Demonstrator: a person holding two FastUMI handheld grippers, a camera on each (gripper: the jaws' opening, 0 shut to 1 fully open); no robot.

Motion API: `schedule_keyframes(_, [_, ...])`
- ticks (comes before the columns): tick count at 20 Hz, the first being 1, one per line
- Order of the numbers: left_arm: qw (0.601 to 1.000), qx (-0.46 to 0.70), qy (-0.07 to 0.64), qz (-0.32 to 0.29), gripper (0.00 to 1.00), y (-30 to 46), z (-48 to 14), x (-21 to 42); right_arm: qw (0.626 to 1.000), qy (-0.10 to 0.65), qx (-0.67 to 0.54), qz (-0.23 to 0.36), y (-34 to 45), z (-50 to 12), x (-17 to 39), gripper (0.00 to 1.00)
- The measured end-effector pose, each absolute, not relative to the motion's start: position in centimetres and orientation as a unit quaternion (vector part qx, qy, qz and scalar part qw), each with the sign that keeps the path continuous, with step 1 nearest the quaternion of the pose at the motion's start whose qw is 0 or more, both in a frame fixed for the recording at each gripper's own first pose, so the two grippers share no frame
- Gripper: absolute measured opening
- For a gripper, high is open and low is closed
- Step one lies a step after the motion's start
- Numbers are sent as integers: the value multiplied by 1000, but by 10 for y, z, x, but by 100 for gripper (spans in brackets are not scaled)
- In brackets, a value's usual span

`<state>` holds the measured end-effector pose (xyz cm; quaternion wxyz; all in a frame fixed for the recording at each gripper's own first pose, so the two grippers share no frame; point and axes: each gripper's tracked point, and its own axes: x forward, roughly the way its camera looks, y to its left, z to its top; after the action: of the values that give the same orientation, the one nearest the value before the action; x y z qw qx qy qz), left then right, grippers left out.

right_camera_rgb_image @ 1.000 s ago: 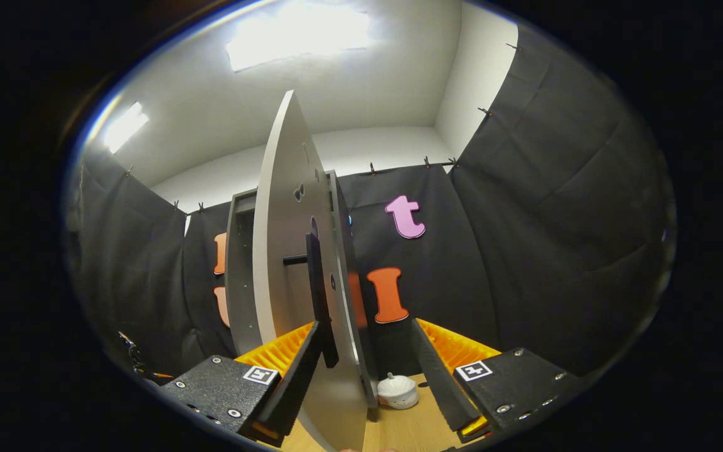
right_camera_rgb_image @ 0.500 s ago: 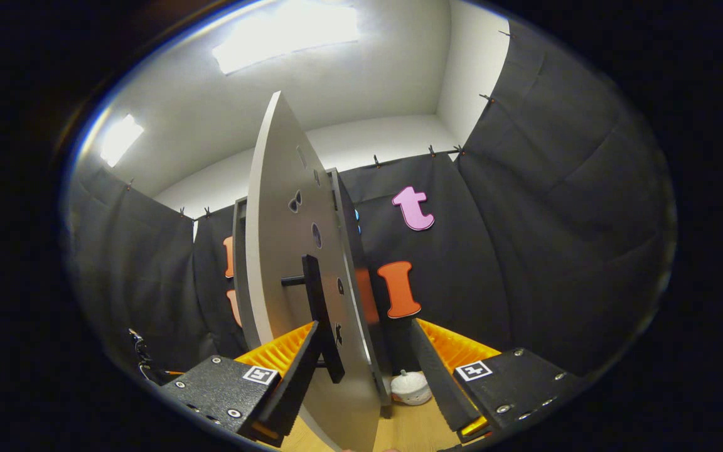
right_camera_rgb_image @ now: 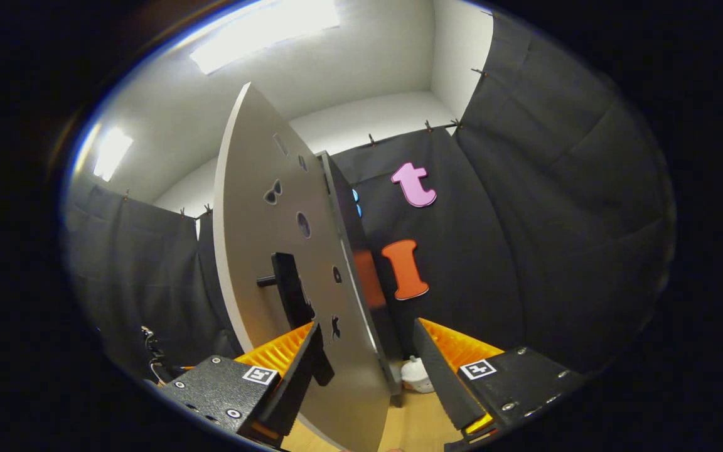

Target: Open the cabinet door with the right hand, grasp the bottle in the cabinet with the left hand and place it on the coaster, then close the cabinet door with the right hand.

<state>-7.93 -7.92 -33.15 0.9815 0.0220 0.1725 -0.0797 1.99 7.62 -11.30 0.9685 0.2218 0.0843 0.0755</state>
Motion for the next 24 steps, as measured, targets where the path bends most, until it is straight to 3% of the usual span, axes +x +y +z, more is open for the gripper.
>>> schedule_keyframes(1, [982, 26, 168, -80, 90, -81, -328, -76, 965, 82, 237, 74, 75, -111, 23, 99])
schedule_keyframes(2, [982, 28, 168, -80, 90, -81, -328, -75, 960, 73, 258, 76, 78, -105, 24, 90])
schedule_keyframes(6, [981, 22, 170, -91, 90, -91, -329, -73, 953, 59, 275, 109, 91, -96, 30, 82])
schedule_keyframes(24, [984, -7, 161, -74, 89, -48, -308, -46, 946, 45, 209, 244, 225, -84, 35, 82])
